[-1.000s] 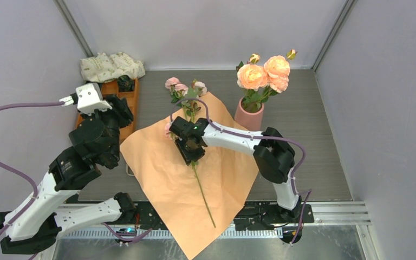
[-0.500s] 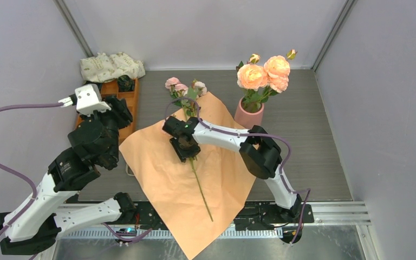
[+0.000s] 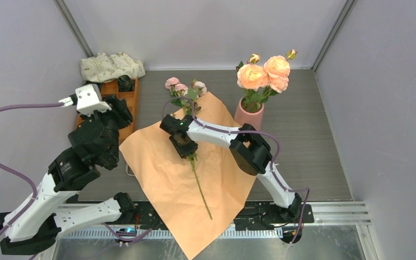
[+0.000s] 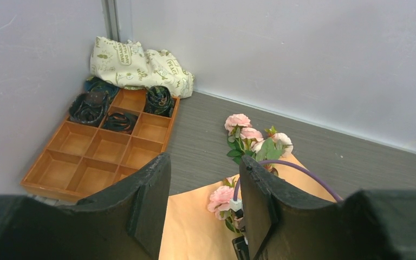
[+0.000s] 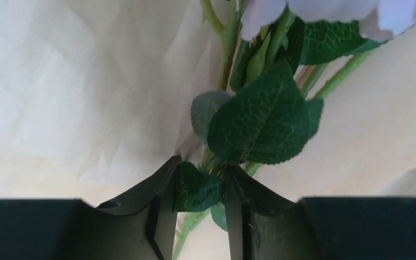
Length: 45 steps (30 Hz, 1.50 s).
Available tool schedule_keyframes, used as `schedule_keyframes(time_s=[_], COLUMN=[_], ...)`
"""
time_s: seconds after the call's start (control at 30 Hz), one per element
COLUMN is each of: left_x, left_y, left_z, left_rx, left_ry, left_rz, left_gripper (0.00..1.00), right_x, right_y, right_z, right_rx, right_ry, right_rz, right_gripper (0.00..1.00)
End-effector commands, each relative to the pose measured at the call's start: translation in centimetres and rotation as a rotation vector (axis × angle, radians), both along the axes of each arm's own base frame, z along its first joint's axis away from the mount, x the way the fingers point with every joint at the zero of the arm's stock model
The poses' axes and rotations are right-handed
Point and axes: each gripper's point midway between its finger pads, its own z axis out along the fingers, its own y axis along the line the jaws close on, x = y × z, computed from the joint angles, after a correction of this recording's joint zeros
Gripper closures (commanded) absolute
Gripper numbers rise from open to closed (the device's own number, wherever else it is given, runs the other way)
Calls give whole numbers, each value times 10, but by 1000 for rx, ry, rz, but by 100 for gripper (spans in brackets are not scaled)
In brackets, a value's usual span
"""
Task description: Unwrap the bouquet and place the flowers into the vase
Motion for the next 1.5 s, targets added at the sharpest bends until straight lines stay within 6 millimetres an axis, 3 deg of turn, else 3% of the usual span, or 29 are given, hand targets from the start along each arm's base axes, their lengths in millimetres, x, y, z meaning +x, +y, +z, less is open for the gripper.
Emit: schedule_keyframes(time_s=[0.0, 0.07, 0.23, 0.33, 0.47, 0.57, 0.63, 0.8, 0.93, 1.07, 1.17, 1.3, 1.47], left_x=[0, 0, -1, -1, -1, -1, -2, -1, 2, 7, 11, 16, 22], left_y=[2, 2, 4, 4, 3, 4, 4, 3, -5, -16, -26, -38, -52], left_z=[3, 2, 3, 2, 2, 2, 3, 2, 1, -2, -4, -4, -7], left_rx=[-24, -24, -29, -32, -30, -30, -36, -39, -36, -37, -39, -45, -41], left_ry=[-15, -15, -18, -19, -16, -16, -18, -19, -12, -1, 10, 19, 34], left_rz=[16, 16, 18, 16, 14, 14, 13, 12, -4, -28, -55, -82, -108], left_gripper=[49, 49, 49, 49, 49, 49, 49, 50, 50, 50, 50, 50, 50], right_x=[10, 12, 14, 18, 24, 28, 31, 35, 26, 10, 2, -1, -1], right_y=[8, 8, 9, 13, 19, 17, 7, -33, -77, -126, -169, -221, -246], right_z=[7, 5, 16, 38, 91, 146, 193, 316, 415, 489, 527, 553, 566], right_rx=[19, 16, 29, 62, 155, 237, 290, 413, 561, 693, 715, 637, 560], right_ry=[-20, -17, -32, -62, -130, -215, -301, -555, -785, -998, -1166, -1350, -1465], right_rz=[2, -2, -9, -13, -19, -23, -35, -77, -113, -160, -211, -307, -359], right_gripper=[62, 68, 97, 99, 99, 99, 99, 99, 99, 99, 99, 99, 99])
